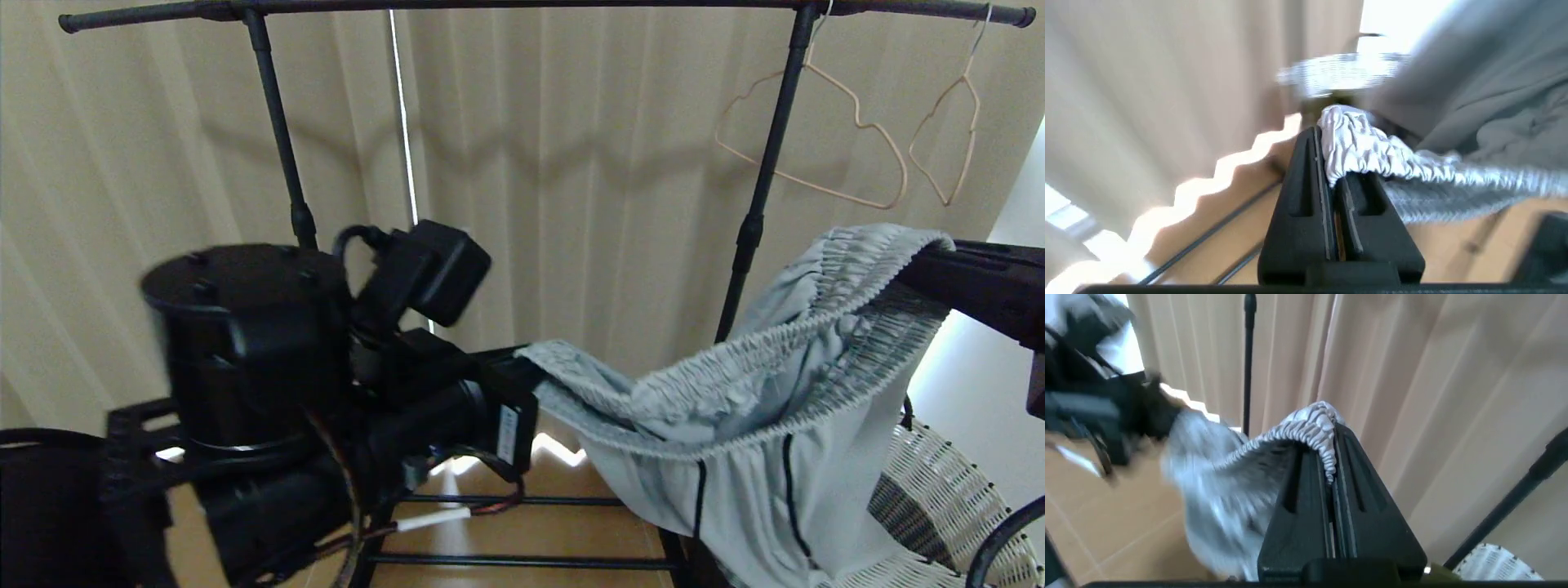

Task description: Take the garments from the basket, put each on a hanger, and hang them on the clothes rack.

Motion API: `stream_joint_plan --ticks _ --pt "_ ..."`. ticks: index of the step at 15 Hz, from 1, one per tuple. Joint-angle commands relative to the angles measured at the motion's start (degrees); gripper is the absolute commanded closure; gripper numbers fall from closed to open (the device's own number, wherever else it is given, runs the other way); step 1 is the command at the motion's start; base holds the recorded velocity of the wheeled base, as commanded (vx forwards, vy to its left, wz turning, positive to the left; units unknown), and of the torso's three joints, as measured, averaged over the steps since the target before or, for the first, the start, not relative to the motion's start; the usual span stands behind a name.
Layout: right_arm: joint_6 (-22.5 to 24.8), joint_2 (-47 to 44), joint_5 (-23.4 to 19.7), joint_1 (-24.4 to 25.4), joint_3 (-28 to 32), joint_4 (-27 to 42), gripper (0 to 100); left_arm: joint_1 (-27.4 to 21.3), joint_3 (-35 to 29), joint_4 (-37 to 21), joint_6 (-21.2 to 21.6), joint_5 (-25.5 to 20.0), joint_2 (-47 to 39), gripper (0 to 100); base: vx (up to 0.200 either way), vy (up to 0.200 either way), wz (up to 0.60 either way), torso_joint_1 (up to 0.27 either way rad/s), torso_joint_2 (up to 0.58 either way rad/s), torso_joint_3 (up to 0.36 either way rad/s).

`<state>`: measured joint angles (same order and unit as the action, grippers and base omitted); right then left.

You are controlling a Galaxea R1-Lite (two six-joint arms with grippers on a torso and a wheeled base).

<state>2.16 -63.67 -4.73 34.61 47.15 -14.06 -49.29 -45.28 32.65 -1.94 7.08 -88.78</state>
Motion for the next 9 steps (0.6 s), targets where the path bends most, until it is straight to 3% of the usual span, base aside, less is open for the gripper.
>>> stream_joint_plan --ticks 1,2,5,7,8,9 --pt "0.0 -3.7 0.0 0.0 1.0 -0.8 100 4.1 -1.4 -3.7 0.3 -0.4 8.8 100 0.000 0.000 0.00 0.000 0.00 0.000" --pt "0.0 -7.3 -0.3 0.0 2.9 -3.6 100 6.9 -1.5 -8.2 0.2 -0.8 11.8 100 0.000 0.000 0.00 0.000 0.00 0.000" --pt "0.0 -13.4 -0.4 0.0 8.2 -5.0 100 10.4 -4.6 -10.0 0.3 -0.8 13.7 100 0.000 0.000 0.00 0.000 0.00 0.000" --pt "0.0 -17.6 -0.4 0.0 13.9 -7.7 100 12.2 -14.3 -16.3 0.3 -0.8 14.3 100 0.000 0.000 0.00 0.000 0.00 0.000" --pt "0.0 -17.6 -0.4 0.0 13.9 -7.7 100 12.2 -14.3 -16.3 0.3 -0.8 14.3 100 0.000 0.000 0.00 0.000 0.00 0.000" --pt "0.0 -19.3 -0.4 0.0 17.5 -9.4 100 12.3 -23.5 -23.0 0.4 -0.8 14.2 100 0.000 0.000 0.00 0.000 0.00 0.000"
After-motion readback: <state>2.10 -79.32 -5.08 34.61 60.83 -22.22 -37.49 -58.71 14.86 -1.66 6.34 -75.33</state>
